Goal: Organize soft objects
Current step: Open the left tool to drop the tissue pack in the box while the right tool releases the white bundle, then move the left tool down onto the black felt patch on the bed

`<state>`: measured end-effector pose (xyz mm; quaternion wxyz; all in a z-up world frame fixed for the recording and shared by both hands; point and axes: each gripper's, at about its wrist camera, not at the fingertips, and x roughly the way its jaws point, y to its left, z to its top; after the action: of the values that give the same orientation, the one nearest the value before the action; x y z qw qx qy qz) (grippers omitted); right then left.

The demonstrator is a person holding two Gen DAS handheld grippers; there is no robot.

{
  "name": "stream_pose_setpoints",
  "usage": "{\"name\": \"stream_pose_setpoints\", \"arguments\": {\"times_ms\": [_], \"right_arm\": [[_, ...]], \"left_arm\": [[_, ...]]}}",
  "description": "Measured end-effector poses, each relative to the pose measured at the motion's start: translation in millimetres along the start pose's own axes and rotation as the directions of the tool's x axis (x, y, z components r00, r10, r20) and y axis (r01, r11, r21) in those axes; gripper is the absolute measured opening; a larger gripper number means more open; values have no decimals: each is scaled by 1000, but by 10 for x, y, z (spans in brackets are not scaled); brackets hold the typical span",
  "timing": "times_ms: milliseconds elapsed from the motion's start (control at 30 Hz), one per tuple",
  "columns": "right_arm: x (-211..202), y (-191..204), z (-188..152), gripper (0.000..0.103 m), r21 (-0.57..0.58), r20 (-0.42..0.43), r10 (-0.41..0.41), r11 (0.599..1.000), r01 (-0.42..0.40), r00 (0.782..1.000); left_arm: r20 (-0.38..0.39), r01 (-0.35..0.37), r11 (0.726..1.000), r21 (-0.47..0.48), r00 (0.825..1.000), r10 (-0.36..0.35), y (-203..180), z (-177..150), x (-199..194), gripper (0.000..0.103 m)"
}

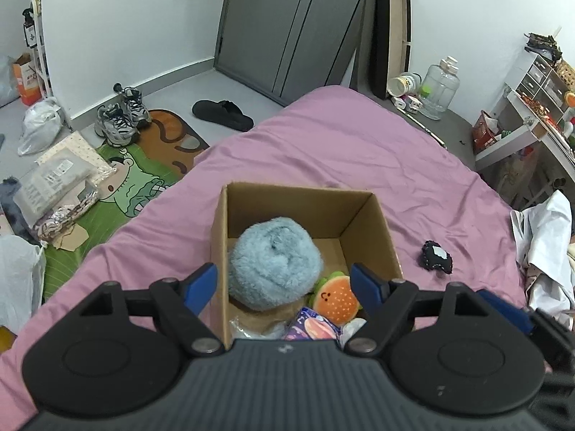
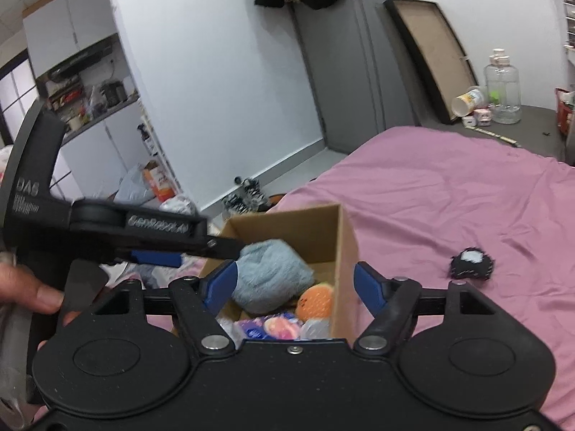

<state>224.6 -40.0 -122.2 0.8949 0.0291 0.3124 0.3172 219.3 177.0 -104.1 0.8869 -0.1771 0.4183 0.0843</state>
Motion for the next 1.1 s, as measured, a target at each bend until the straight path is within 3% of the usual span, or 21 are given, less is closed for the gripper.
{"name": "stream_pose_setpoints", "arguments": {"times_ms": [100, 167, 233, 400, 633, 833, 1100], "right_arm": [[-55, -140, 57, 71, 43, 7, -32, 999, 31, 999], [-91, -250, 82, 71, 73, -4, -52, 996, 52, 999], [-109, -337, 85, 72, 91, -30, -64, 994, 67, 997], [-149, -444, 59, 84, 94, -72, -83, 992, 90, 994], [-281, -715, 123, 95, 149, -87, -51, 987, 63, 995], [-362, -931, 137, 95, 171, -106, -72, 981, 90, 992], [-451, -1119, 171, 98, 197, -95, -79, 976, 96, 992]], "left_arm": [[-17, 7, 1000, 2, 1000, -7, -40, 10, -35, 80], [-13, -24, 999, 22, 1000, 25, -93, 1, -69, 81], [-6, -54, 998, 34, 999, 54, -140, -4, -101, 88], [-6, -42, 998, 56, 999, 43, -255, -13, -149, 103], [1, -18, 995, 102, 1000, 18, -507, -17, -217, 103], [30, -81, 986, 145, 997, 77, -729, -29, -221, 103], [-16, -19, 989, 145, 1000, 22, -1010, -50, -155, 103]]}}
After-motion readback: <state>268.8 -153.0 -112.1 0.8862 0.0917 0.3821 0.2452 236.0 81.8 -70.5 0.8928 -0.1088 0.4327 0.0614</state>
